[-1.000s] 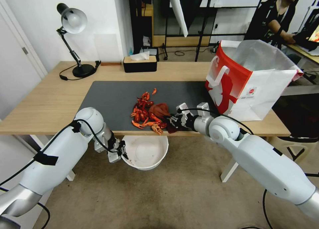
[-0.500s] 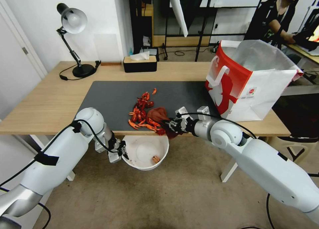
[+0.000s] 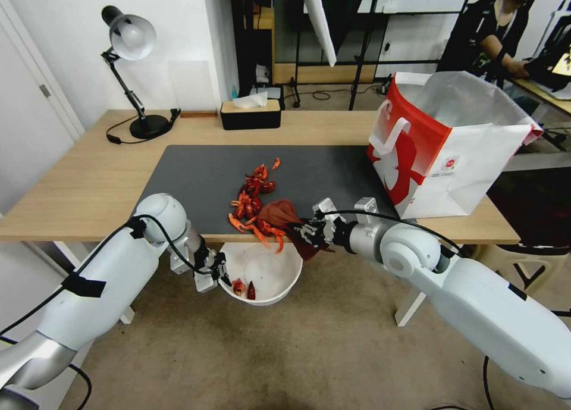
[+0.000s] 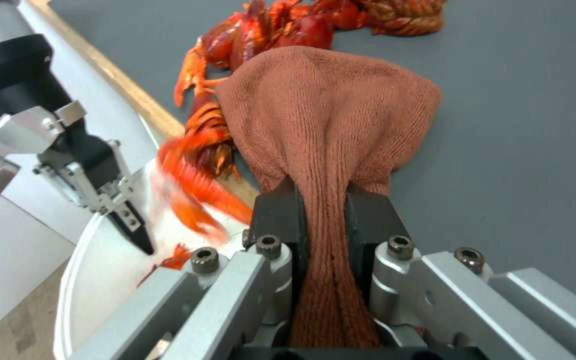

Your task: Sweep shrimp from table into container with towel, then put container into takeout bag.

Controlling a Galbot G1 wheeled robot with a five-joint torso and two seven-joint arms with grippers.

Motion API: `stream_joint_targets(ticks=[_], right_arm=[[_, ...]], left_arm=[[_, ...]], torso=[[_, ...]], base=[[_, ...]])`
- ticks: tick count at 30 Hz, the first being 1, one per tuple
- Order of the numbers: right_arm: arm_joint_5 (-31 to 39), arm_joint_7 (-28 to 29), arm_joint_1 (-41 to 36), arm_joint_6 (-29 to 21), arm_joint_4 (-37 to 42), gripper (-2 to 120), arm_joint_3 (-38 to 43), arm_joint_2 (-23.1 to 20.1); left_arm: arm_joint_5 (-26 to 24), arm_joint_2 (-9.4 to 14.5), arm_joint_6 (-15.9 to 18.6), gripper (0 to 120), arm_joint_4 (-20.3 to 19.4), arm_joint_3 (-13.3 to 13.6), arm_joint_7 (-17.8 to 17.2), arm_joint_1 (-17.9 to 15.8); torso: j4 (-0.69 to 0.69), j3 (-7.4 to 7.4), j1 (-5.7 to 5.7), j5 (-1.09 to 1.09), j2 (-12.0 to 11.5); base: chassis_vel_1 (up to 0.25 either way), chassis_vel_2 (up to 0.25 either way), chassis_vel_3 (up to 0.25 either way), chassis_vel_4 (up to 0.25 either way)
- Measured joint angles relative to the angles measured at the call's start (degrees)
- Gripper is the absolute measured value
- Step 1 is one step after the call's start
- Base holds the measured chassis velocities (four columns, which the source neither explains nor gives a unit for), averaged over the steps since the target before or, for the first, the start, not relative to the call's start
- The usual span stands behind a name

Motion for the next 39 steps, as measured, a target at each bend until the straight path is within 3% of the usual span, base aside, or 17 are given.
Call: stream_joint_targets(ticks=[22, 30, 39], right_arm=[[0.3, -2.4, -4.5, 0.0, 6.2, 8, 2.4, -2.7], [3.8, -4.5, -6.0, 2.8, 8.0, 8, 6.8, -2.7], [8.3, -6.1, 2.0, 7.8, 1.4, 8, 7.5, 0.9]], left_arm=[[-0.1, -0.2, 0.0, 0, 0.1, 0.0, 0.0, 0.1], [0.0, -0.1, 0.0, 0, 0.2, -1.0, 0.0, 1.2], [0.0, 1.3, 0.0, 0, -0.1, -2.1, 0.0, 2.0]], torso=[[0.0, 0.0, 0.0, 0.0, 0.0], [-0.01, 0.0, -0.01, 0.0, 0.0], [0.0, 0.0, 0.0, -0.01, 0.0]], base=[[0.0, 0.0, 0.0, 0.0], [0.0, 0.0, 0.0, 0.0], [0.0, 0.0, 0.0, 0.0]])
